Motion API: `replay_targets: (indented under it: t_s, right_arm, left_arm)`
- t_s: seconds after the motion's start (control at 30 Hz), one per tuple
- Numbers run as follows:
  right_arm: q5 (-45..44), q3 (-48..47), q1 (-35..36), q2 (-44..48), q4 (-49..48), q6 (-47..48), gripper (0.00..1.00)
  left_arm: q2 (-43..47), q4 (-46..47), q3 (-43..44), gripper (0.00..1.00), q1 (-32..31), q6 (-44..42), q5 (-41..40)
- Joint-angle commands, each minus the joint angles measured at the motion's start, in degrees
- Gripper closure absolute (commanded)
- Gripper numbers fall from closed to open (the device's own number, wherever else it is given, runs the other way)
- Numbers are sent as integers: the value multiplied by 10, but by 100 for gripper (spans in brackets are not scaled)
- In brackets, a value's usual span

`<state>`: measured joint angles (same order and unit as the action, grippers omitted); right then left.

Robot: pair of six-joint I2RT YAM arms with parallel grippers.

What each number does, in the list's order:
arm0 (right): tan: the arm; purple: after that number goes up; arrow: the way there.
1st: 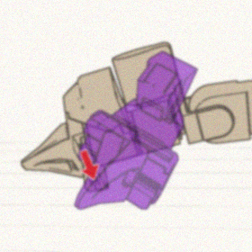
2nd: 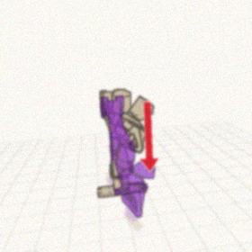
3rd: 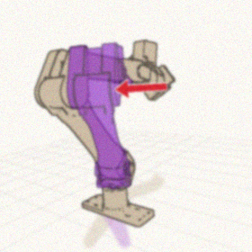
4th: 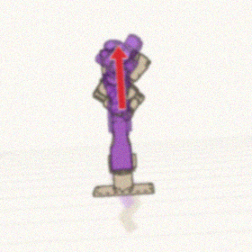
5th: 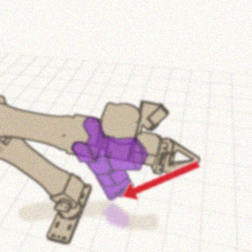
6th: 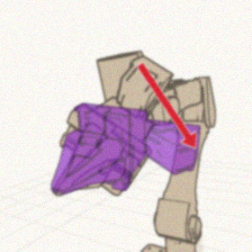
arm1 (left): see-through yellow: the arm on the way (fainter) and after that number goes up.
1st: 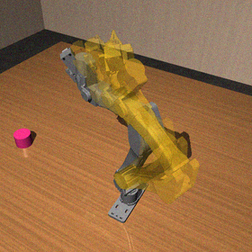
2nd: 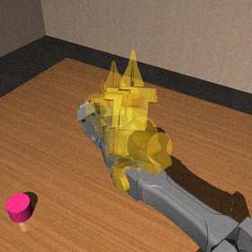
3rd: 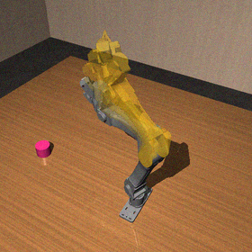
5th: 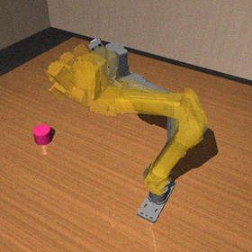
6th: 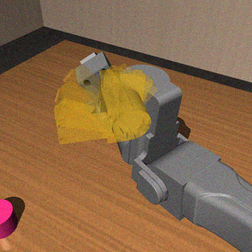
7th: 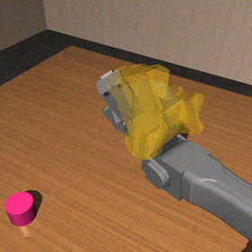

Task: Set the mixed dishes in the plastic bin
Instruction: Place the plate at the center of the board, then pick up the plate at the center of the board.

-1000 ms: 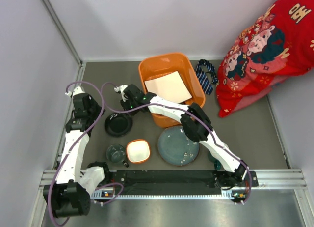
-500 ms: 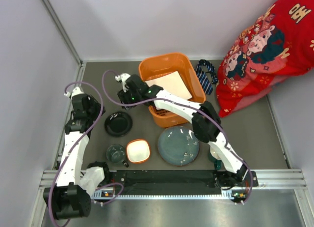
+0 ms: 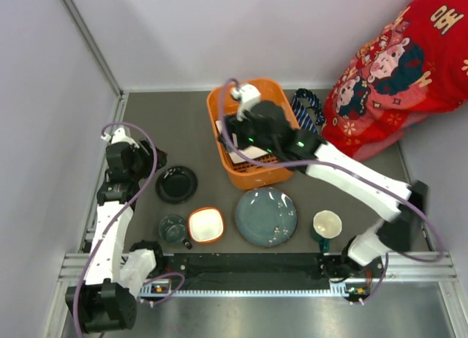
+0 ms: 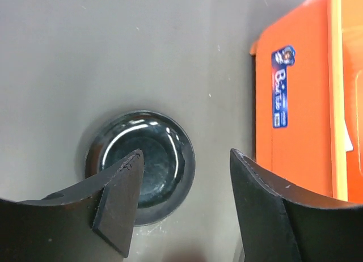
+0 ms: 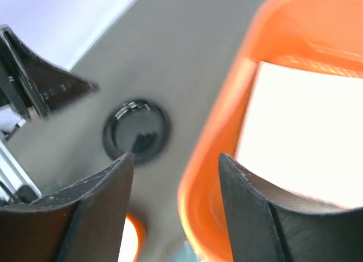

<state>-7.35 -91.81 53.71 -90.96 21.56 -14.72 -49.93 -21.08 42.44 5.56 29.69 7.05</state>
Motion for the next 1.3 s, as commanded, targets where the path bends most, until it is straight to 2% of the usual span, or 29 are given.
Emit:
replay_targets:
  t_s: [0.0,0.1,0.2,0.23,0.3,0.43,0.6,0.63,0.73,0.83,0.93,1.07,1.27]
  right_arm:
    - [-85,137,-12,152,27,-52,38]
    - [-118,216,-24,243,80,-88,37]
    - [-112,285,-51,325,116,-126,36]
    - [-107,304,-62,341,119,-134,36]
    - [-78,355,-104,381,133,-153,35]
    - [-15,431,-184,428,124,-164,35]
    - [140,514,-315,443,61,-156,35]
    - [164,523,-357,439,49,-155,35]
    - [258,541,-416,409,9,-151,35]
    - [365,557,-450,375,-39,-155,36]
    - [423,565,-460,346,-66,-157,36]
    - [437,562,-460,304,-61,-141,37]
    - [388,574,-460,308,-35,-134,37]
  left_arm:
    - [12,39,-10,33,-27,-19,21]
    - [13,32,-2,32,-105,-21,-47]
    - [6,25,12,32,-242,-11,-141]
    - [4,25,13,32,-266,-5,-159]
    - [-8,30,16,32,-323,13,-194]
    - [-27,40,18,32,-391,30,-234]
    - [-60,41,27,32,-469,38,-272]
    - [-73,43,28,32,-479,40,-281]
    - [-97,53,32,32,-515,49,-296]
    - [-119,65,33,32,-537,56,-301]
    - [-138,78,29,32,-547,60,-300]
    - [-157,89,25,32,-554,61,-298]
    - [-185,105,8,32,-561,65,-293]
